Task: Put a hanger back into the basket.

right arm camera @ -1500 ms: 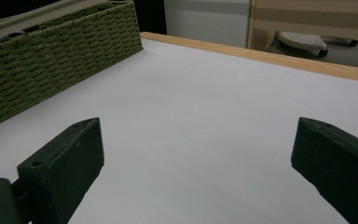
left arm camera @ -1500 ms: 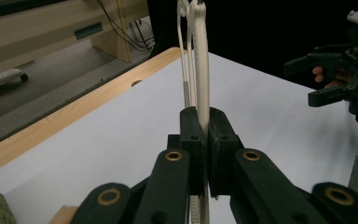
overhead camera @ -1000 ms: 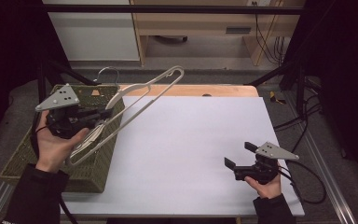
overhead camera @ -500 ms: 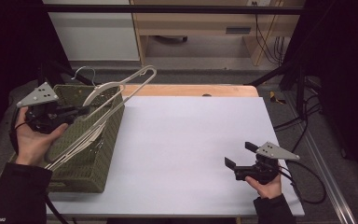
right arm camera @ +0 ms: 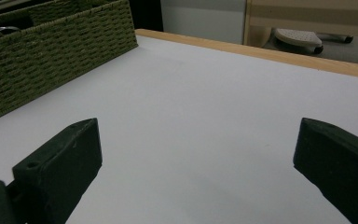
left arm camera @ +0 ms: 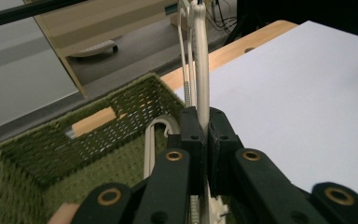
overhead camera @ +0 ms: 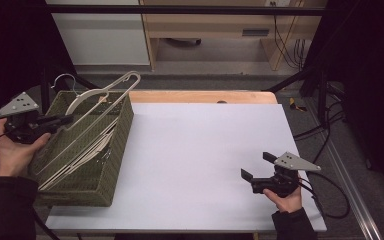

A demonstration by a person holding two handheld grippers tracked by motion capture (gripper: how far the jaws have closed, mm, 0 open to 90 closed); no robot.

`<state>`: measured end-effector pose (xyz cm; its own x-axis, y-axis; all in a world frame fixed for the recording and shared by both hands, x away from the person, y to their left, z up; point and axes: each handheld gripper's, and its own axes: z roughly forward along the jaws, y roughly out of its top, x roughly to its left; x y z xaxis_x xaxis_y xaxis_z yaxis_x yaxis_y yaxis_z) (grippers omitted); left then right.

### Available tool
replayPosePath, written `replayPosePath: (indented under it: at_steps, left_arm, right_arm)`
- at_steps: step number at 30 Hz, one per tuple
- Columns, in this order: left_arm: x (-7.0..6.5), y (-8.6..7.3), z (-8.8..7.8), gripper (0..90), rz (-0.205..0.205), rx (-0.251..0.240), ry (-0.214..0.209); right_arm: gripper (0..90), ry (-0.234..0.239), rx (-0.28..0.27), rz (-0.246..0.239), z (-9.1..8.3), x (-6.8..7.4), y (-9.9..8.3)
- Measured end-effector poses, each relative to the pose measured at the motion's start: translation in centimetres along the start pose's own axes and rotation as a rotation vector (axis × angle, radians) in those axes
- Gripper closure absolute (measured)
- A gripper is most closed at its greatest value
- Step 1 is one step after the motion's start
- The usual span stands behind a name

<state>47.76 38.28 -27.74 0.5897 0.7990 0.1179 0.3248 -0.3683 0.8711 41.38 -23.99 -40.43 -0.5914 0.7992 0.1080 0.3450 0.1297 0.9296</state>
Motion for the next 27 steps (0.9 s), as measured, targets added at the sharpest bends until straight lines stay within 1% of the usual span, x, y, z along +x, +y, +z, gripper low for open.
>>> replayPosePath:
  at_steps: [2,5,6,7,8,9,10,11,12,13,14,17,19,20,24,25,27]
  left_arm:
    - [0.5,-0.5,0.0,86.7,0.002,0.014,0.007]
    - [1.0,-1.4,-0.1,86.7,0.000,0.022,0.025]
    - [1.3,-1.7,0.0,86.7,0.008,0.026,0.031]
    - [1.4,-2.0,0.0,86.7,0.007,0.028,0.033]
    - [1.6,-2.2,0.0,86.7,0.015,0.038,0.037]
    - [1.7,-2.5,0.1,86.7,0.009,0.043,0.040]
    - [1.8,-2.8,0.2,86.7,0.017,0.059,0.047]
    - [1.9,-3.1,0.3,86.7,0.017,0.067,0.054]
    - [2.0,-3.4,0.3,86.7,0.020,0.072,0.059]
    - [2.1,-3.7,0.3,86.7,0.018,0.068,0.057]
    - [2.1,-3.9,0.3,86.8,0.019,0.066,0.054]
    - [2.1,-4.6,0.5,86.7,0.026,0.078,0.066]
    - [2.0,-5.1,0.6,86.7,0.029,0.081,0.074]
    - [2.0,-5.3,0.6,86.7,0.032,0.086,0.076]
    - [2.0,-6.3,0.8,86.7,0.020,0.099,0.067]
    - [2.0,-6.5,0.9,86.8,0.017,0.102,0.064]
    - [2.0,-6.9,1.0,86.8,0.018,0.118,0.061]
  right_arm:
    - [1.9,0.001,0.001,-0.002,0.0,0.0,0.0]
    - [1.9,0.000,0.001,0.001,0.1,0.0,0.0]
    - [1.9,0.000,0.002,0.001,0.1,0.1,0.0]
    - [1.9,-0.002,0.003,0.001,0.1,0.1,0.0]
    - [1.9,-0.002,0.004,0.000,0.2,0.1,-0.1]
    - [1.9,-0.001,0.005,0.002,0.2,0.1,-0.1]
    - [1.9,-0.001,0.004,0.000,0.2,0.1,-0.1]
    - [1.9,-0.001,0.005,-0.001,0.2,0.1,-0.1]
    - [1.9,-0.002,0.004,-0.001,0.2,0.1,-0.1]
    - [1.9,-0.002,0.004,0.000,0.2,0.1,-0.1]
    - [1.9,-0.002,0.004,0.000,0.2,0.1,-0.1]
    - [1.9,0.001,0.004,0.000,0.2,0.1,-0.1]
    - [1.9,0.004,0.010,-0.010,0.2,0.0,-0.1]
    - [1.9,0.003,0.009,-0.006,0.2,0.1,-0.1]
    - [1.9,0.004,0.011,-0.008,0.3,0.1,-0.1]
    - [1.9,0.001,0.007,-0.001,0.3,0.1,-0.1]
    - [2.0,0.002,0.011,0.000,0.4,0.2,-0.1]
